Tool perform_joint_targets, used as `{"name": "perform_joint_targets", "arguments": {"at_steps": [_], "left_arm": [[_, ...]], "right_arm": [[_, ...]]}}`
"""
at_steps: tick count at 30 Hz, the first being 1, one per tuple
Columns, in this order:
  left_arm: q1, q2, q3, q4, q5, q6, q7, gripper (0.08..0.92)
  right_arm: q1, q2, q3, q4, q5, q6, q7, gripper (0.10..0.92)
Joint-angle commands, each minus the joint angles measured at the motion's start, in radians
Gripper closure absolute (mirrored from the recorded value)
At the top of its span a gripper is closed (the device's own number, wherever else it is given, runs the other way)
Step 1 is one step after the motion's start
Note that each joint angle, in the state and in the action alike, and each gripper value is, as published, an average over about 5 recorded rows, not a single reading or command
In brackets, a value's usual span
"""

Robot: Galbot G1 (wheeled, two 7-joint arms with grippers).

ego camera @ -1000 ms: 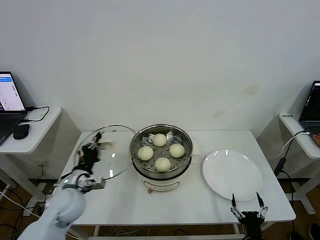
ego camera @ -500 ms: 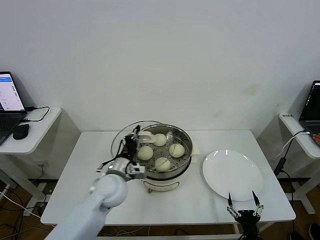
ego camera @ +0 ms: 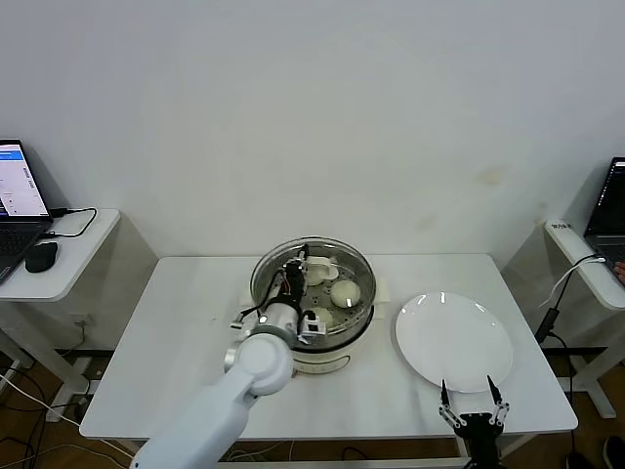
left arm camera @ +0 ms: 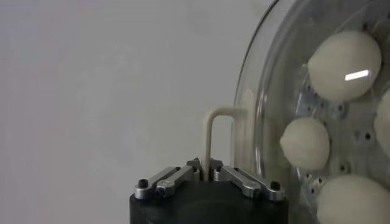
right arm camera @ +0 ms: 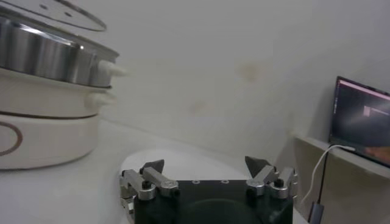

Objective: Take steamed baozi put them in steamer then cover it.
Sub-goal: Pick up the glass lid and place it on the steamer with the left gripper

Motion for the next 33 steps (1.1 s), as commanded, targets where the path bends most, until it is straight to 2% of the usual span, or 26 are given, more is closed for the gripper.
{"name": "perform_joint_targets", "arguments": {"at_steps": [1,33], "left_arm": [[-0.024,-0.051,0.033,0.058,0.057,0.008,0.016,0.85],[0.009,-0.071,-0.026,0.111,0.056,-0.022,-0.021,0.85]], "right_arm": [[0.001,0.0,-0.008,-0.005,-0.003,0.001,-0.001,0.203],[-0.007,-0.003,-0.018,-0.011,-0.013,0.009,-0.001,0.203]]}}
